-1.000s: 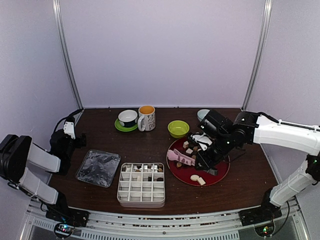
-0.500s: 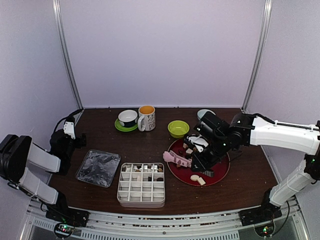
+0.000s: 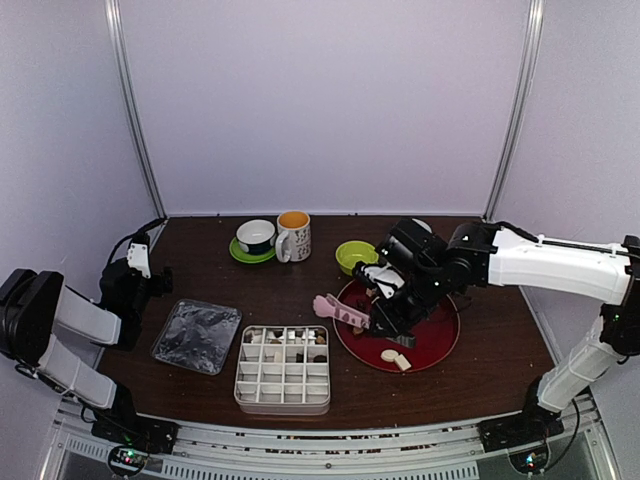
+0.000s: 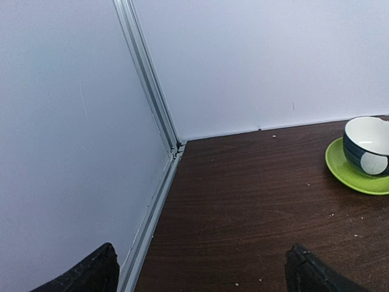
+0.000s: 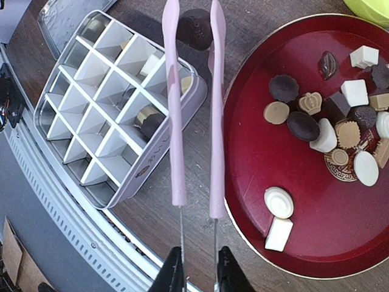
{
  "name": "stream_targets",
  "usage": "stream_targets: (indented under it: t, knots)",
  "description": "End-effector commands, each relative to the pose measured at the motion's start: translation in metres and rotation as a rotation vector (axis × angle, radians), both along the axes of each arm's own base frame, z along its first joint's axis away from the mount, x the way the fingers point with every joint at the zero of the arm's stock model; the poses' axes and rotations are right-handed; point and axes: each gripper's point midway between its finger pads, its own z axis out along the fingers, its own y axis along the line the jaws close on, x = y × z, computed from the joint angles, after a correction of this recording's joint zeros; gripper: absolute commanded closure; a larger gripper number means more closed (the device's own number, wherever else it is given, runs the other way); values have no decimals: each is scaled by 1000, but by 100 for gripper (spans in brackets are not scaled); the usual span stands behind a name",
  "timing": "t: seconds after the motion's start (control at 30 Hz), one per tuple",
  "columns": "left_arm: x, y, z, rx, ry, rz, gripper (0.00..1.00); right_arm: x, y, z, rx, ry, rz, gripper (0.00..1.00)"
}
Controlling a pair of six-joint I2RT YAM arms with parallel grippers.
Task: Pack the chocolate
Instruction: Place the fake chocolate in the empty pocket of the box.
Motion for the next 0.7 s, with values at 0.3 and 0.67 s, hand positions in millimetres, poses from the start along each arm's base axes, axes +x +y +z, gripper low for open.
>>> stream_targets:
  t: [0.3,0.67]
  knots:
    - [4,4,14,-1,-45,13,2,1,30,10,70,-38,27,82]
    - [4,4,13,-1,-44,13,2,6,68,12,114,-88,64,84]
